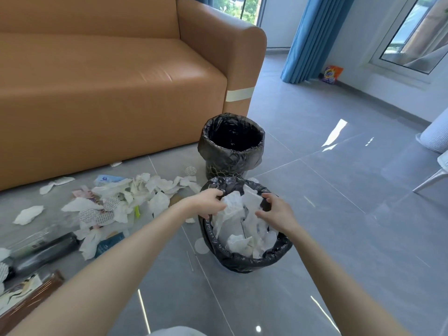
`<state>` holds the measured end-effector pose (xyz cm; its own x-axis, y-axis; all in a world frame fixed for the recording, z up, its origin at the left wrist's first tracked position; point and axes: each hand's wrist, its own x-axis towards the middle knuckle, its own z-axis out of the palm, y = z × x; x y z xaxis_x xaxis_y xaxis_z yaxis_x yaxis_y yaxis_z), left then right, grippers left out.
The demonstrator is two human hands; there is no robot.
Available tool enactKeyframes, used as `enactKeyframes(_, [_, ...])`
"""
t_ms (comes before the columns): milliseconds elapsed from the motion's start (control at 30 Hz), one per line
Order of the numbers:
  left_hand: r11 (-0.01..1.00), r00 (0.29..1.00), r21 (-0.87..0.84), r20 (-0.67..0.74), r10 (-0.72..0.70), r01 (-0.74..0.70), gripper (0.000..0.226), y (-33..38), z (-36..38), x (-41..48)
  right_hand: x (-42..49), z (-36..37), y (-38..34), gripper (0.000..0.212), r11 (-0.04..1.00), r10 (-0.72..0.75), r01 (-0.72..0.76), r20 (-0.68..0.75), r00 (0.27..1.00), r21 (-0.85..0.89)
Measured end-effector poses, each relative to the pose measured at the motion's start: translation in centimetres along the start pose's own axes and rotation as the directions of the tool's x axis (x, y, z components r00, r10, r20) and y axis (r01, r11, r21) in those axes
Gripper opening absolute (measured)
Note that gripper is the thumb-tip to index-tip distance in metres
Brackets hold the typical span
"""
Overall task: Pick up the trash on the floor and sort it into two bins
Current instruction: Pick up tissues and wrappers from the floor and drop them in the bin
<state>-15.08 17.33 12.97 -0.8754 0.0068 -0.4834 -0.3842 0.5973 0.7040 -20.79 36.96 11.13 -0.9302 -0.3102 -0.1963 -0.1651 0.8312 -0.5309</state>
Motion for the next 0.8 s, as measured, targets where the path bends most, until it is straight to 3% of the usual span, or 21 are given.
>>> enactKeyframes(100, [1.0,0.998,0.01,-0.067,0.015,-0.015,0.05,-0.4,-1.7,-0.6,0.1,0.2,-1.4,0.048,0.995,-0.094,0.096,-0.06,0.994,0.028])
enactKeyframes(267, [0.996,0.973,-0.09,-0.231,-0.004,-0.017,0.04,-2.8,-5.2,-3.2,-0.8,0.8,-6.3,0.033,0.96,-0.235,0.248,-0.108,0.966,0.133])
enactKeyframes(400, [0.973,0.95,-0.223,-0.289,-0.12,0.055,0.037,-7.9,-7.0,-6.5,-1.7,4.4,-10.2,0.023,0.933,-0.323,0.313,0.031,0.946,0.176])
enactKeyframes(600, [0.918,0.876,-0.359,-0.375,-0.305,0.166,0.035,-17.6,-5.7,-9.9,-2.0,13.0,-13.2,0.026,0.918,-0.39,0.36,0.221,0.894,0.164])
enactKeyframes(800, [0.864,0.777,-0.436,-0.441,-0.45,0.252,0.034,-27.7,-1.4,-11.8,-0.6,22.9,-14.0,0.032,0.923,-0.37,0.378,0.409,0.834,0.063])
